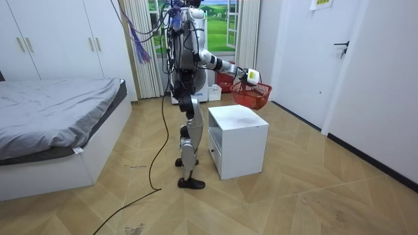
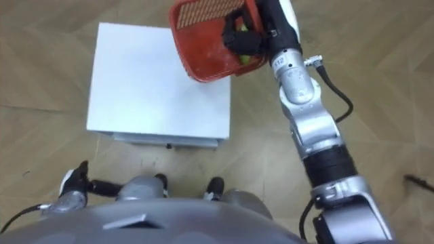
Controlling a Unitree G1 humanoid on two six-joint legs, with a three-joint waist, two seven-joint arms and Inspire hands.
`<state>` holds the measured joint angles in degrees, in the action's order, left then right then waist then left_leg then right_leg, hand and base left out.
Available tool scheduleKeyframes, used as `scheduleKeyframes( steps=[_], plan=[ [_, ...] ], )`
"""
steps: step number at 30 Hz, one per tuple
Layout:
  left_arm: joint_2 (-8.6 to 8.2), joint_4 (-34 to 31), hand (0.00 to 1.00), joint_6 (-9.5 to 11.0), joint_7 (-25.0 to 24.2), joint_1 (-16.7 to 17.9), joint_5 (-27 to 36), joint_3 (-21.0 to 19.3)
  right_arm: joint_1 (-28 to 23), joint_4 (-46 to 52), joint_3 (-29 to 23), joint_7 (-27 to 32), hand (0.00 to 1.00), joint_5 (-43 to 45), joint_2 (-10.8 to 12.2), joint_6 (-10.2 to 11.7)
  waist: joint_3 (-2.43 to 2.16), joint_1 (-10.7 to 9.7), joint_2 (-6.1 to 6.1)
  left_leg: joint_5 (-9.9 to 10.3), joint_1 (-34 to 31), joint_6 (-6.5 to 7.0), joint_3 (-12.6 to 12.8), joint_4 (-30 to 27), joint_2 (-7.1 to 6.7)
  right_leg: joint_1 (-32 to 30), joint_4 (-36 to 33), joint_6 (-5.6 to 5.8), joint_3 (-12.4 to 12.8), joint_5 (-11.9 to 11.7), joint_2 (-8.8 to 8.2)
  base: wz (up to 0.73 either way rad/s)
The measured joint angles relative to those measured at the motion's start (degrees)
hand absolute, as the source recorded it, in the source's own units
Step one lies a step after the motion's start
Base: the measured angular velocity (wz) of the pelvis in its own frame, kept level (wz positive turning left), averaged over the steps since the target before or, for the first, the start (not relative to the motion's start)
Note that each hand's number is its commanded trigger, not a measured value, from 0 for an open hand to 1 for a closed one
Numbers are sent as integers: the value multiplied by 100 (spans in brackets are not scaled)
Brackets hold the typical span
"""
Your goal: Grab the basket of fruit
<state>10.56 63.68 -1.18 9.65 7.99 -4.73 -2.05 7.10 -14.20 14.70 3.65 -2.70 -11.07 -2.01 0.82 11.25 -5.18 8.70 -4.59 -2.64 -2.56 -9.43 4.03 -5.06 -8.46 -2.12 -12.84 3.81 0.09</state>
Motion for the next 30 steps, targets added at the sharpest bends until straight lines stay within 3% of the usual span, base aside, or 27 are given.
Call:
scheduleKeyframes(
  steps=[2,5,10,18,25,26,27,28,29,30],
  plan=[
    [8,1,0,-111,1,159,-1,10,44,-151,42,-18,100,-83,1,0,-1,35,-2,-11,-16,28,-83,-8,-96,35,-10,97,-60,67,-63,33],
    [6,7,0,-247,-7,346,-7,11,204,-595,59,-2,100,-163,8,1,15,85,-13,-29,-138,84,-163,-70,-218,29,-29,144,-224,148,-182,35],
    [-7,72,0,-262,-37,339,-283,47,428,-1465,80,67,100,-147,158,4,100,199,-8,65,-535,171,-444,-462,-369,-52,-179,197,-466,328,-305,33],
    [-2,51,0,-376,-325,336,-371,318,543,-1884,208,172,100,-394,182,12,106,345,18,76,-990,191,-684,-766,-458,-317,-271,214,-781,334,-378,19],
    [-5,41,0,-441,-468,350,-403,521,570,-2109,452,202,100,-646,227,13,106,360,110,90,-1112,214,-732,-777,-488,-407,-335,241,-854,353,-415,5],
    [-5,42,0,-456,-497,350,-425,521,575,-2145,452,203,64,-646,231,13,106,371,110,90,-1118,214,-734,-779,-488,-411,-335,241,-857,353,-415,4],
    [-10,41,0,-483,-536,355,-475,521,575,-2198,451,206,58,-648,230,13,106,399,110,91,-1126,213,-737,-779,-489,-415,-338,242,-863,353,-416,0],
    [-11,40,0,-504,-558,357,-497,521,577,-2252,451,216,44,-649,230,13,104,447,107,91,-1133,214,-738,-776,-489,-422,-342,243,-864,354,-418,0],
    [-11,34,0,-513,-568,356,-497,521,582,-2286,451,226,0,-650,230,13,104,471,106,92,-1142,214,-738,-773,-489,-425,-342,243,-865,355,-418,0],
    [-10,31,0,-514,-585,356,-497,521,607,-2363,453,244,0,-653,237,13,97,506,103,95,-1189,216,-740,-780,-493,-455,-346,243,-874,357,-421,0]
  ],
)
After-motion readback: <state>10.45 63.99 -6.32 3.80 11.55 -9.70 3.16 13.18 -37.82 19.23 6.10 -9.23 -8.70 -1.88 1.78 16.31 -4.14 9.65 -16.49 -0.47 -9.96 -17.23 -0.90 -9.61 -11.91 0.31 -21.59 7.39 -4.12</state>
